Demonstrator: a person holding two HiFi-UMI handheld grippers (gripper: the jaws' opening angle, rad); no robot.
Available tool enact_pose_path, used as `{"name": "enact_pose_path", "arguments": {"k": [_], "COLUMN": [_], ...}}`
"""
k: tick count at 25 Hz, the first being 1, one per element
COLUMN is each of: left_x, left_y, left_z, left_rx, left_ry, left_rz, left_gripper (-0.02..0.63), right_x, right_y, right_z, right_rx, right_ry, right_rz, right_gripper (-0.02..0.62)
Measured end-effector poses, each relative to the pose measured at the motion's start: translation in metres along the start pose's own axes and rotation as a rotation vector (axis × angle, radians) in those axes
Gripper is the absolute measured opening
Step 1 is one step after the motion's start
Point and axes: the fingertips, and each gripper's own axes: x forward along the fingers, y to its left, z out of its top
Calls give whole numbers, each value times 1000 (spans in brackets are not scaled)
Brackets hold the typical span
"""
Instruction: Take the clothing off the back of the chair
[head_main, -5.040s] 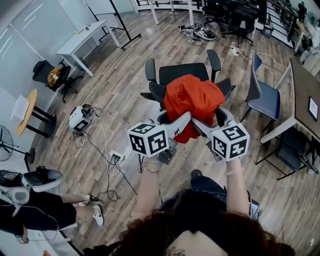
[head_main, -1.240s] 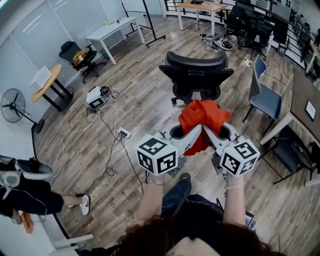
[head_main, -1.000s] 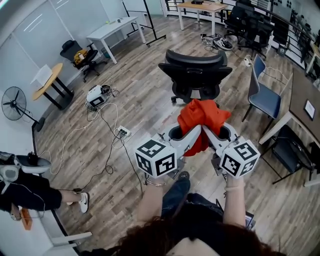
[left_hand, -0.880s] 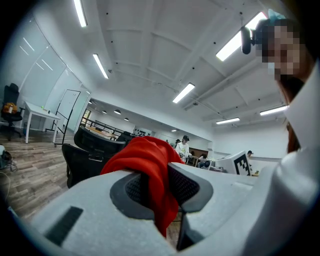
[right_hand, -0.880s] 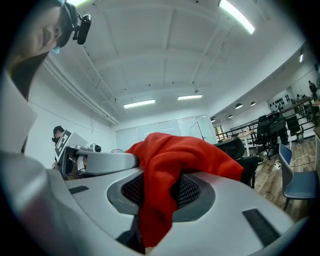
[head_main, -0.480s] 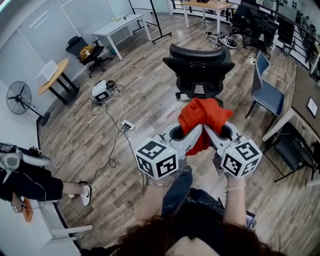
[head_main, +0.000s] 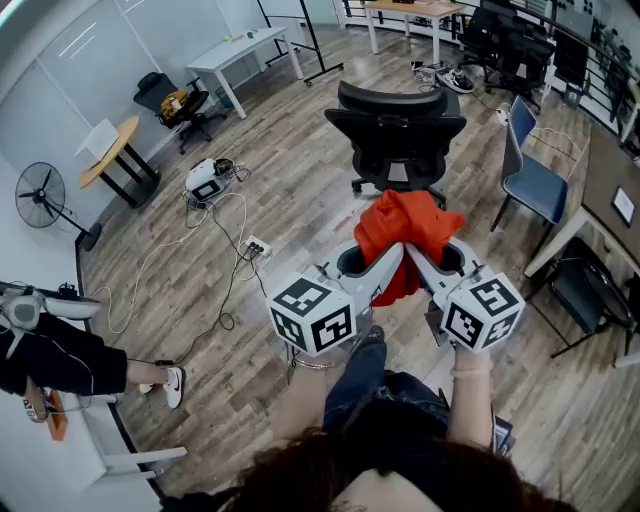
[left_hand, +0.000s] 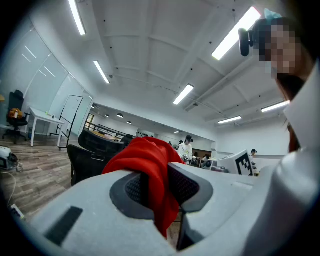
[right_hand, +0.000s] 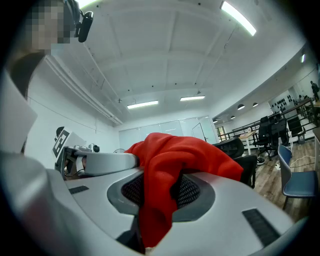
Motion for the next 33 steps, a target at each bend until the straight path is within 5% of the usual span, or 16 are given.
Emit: {"name": "enact_pose_path", "arguments": {"k": [33], "left_x": [-1], "left_y": [0], "left_z": [-6], "left_rx": [-6], "left_ry": [2], "left_rz": [-30], "left_gripper": [91], "right_x": [-1], "right_y": [1], "right_z": [-5], "right_rx": [-11], "right_ry": [19], "right_rz": [-2], "right_gripper": [112]}}
